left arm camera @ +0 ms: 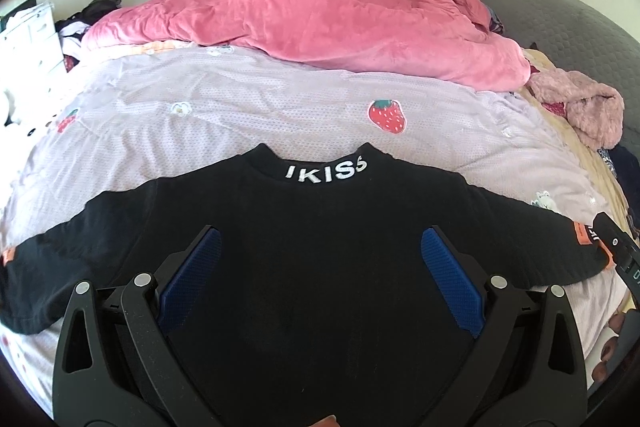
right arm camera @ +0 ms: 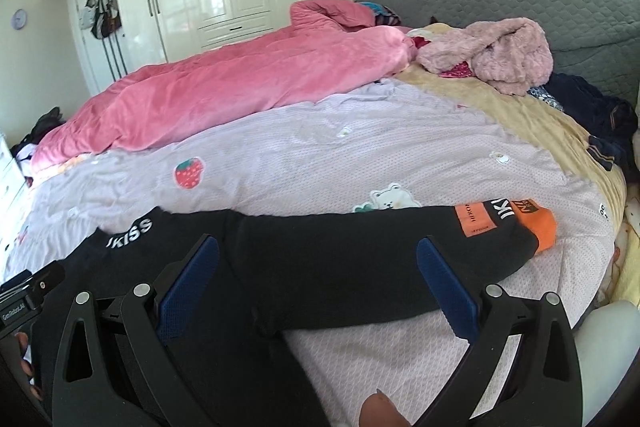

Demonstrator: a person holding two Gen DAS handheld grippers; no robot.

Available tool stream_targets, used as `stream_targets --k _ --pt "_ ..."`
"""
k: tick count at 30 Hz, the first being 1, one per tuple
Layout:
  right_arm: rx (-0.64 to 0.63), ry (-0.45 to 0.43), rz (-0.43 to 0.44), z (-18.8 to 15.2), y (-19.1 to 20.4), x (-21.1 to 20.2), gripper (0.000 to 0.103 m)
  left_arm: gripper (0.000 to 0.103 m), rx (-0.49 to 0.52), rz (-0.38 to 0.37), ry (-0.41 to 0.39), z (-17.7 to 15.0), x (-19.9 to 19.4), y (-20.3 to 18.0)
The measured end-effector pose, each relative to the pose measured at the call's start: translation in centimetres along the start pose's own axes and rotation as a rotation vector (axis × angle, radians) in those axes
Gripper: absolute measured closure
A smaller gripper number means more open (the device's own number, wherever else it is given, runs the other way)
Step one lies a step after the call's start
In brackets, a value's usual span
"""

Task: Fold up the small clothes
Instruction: 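Move the right gripper to the orange cuff and grasp it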

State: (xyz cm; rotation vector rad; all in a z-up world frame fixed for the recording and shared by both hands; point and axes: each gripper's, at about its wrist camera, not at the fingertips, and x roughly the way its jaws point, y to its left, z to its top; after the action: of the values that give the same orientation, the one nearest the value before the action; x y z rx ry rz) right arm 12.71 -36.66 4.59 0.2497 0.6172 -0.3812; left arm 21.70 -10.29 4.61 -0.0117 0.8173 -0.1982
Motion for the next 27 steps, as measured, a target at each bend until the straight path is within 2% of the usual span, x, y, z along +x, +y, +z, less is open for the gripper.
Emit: stream_targets --k 9,14,27 --pt "0.084 0.009 -0.115 2.7 -2.6 3.3 0.004 0.009 0.020 -0.016 0.009 1.3 3.2 -1.6" --pt "0.192 0.032 -0.147 3.6 -5.4 5.3 0.004 0.009 0.036 -0.043 0.032 0.9 5.2 -1.9" --pt "0.388 0.089 -0.287 0.0 -13.0 7.8 0.004 0.009 0.027 -0.029 0.067 0.3 7.9 -0.1"
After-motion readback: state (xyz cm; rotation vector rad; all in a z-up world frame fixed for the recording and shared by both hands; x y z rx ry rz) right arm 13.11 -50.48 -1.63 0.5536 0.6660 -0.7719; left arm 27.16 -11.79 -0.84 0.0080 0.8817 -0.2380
